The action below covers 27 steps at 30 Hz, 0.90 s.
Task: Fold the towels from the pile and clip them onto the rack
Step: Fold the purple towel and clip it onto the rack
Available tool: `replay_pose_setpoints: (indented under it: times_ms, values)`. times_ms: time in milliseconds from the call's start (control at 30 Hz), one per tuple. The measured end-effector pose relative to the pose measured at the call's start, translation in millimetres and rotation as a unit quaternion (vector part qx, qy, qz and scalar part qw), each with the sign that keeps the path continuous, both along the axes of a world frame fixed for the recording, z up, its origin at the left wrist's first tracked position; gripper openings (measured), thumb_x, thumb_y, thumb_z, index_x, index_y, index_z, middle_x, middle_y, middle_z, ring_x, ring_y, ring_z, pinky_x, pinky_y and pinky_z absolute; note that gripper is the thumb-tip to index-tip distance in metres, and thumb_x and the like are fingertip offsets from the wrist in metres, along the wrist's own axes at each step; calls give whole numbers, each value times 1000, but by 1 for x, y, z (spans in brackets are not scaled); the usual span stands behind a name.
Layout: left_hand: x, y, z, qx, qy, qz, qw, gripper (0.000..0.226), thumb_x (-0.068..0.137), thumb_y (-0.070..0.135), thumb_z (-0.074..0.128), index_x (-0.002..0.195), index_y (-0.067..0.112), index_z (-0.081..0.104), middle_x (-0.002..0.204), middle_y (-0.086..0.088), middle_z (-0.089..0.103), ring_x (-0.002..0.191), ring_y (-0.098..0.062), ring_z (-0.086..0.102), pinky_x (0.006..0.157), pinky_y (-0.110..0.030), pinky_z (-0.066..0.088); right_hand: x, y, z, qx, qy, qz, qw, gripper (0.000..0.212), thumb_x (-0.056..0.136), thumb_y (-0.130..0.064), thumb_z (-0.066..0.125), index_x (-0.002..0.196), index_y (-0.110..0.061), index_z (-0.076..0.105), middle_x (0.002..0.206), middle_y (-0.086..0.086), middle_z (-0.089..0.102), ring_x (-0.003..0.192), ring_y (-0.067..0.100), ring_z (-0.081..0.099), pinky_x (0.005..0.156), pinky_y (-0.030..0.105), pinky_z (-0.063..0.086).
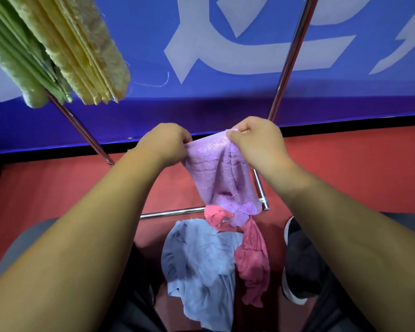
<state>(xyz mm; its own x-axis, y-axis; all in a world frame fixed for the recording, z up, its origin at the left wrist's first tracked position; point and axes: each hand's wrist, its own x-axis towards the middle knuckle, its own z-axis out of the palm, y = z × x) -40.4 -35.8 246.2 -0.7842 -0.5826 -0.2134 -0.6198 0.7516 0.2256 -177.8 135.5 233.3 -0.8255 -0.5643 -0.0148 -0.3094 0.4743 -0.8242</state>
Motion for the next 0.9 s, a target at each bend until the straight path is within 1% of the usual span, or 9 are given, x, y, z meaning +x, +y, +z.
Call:
replay_pose_setpoints:
  times_ms: [167, 267, 367, 433, 533, 633, 700, 800, 900]
  values:
    - [-1, 6, 7, 20, 18, 86, 996, 19, 75, 19, 68, 80, 34, 80, 71, 7, 72, 76, -21, 71, 62, -27, 50, 2, -1, -2, 25, 15, -2, 1000, 10, 91, -24, 70, 82, -21, 73, 73, -16, 68, 70, -4, 60, 60, 11, 39]
    - [0, 9, 9, 60, 20, 110, 992, 22, 77, 18, 62, 76, 30, 81, 61, 5, 75, 57, -16, 74, 64, -30, 62, 0, 0, -1, 42, 25, -3, 999, 12, 92, -24, 67, 80, -22, 72, 79, -16, 70, 73, -4, 59, 59, 5, 37]
    - [-1, 6, 6, 143, 82, 140, 976, 25, 78, 8, 60, 74, 20, 82, 63, -5, 76, 64, -25, 79, 75, -41, 68, -1, 1, -1, 38, 24, -2, 999, 11, 91, -24, 68, 81, -22, 72, 81, -15, 71, 76, -3, 61, 60, 6, 37]
    - [-3, 4, 6, 135, 120, 150, 972, 26, 81, 7, 62, 77, 22, 83, 69, -3, 79, 71, -24, 78, 74, -31, 64, -1, 2, 1, 29, 19, 19, 999, 10, 91, -26, 71, 82, -22, 74, 82, -15, 73, 80, 0, 65, 66, 13, 43]
    - [-7, 0, 4, 145, 176, 166, 959, 22, 88, 17, 63, 93, 19, 85, 88, 2, 81, 85, -21, 75, 85, -37, 62, 4, 5, 7, 25, 8, 94, 995, 8, 89, -25, 77, 82, -22, 77, 79, -13, 76, 77, 5, 68, 74, 30, 52]
    - [-11, -6, 0, 197, 225, 186, 936, 28, 84, 33, 61, 90, 12, 79, 78, -1, 71, 72, -19, 60, 90, -54, 60, 8, 9, 15, 50, -58, 270, 960, 2, 88, -20, 83, 88, -22, 83, 80, -9, 79, 73, 6, 67, 78, 37, 59]
    - [-11, -4, 1, 200, 246, 165, 934, 20, 89, 30, 66, 91, 16, 81, 78, 2, 72, 70, -16, 61, 82, -46, 63, 9, 12, 17, 88, -67, 372, 922, 5, 90, -19, 84, 93, -23, 84, 83, -11, 79, 75, 2, 66, 78, 32, 59]
    - [-12, -4, -2, 169, 239, 113, 950, 19, 95, 13, 71, 104, 25, 83, 87, 5, 76, 75, -10, 68, 75, -26, 55, 10, 13, 15, 91, -27, 379, 921, 8, 93, -19, 81, 96, -26, 85, 70, -22, 71, 66, -7, 60, 68, 14, 49]
    - [-13, -4, -6, 154, 217, 66, 962, 28, 93, 5, 70, 105, 27, 82, 88, 4, 76, 69, -5, 62, 72, -21, 49, 8, 11, 10, 104, 20, 353, 930, 12, 95, -21, 78, 98, -32, 83, 74, -21, 72, 69, -3, 62, 75, 24, 52]
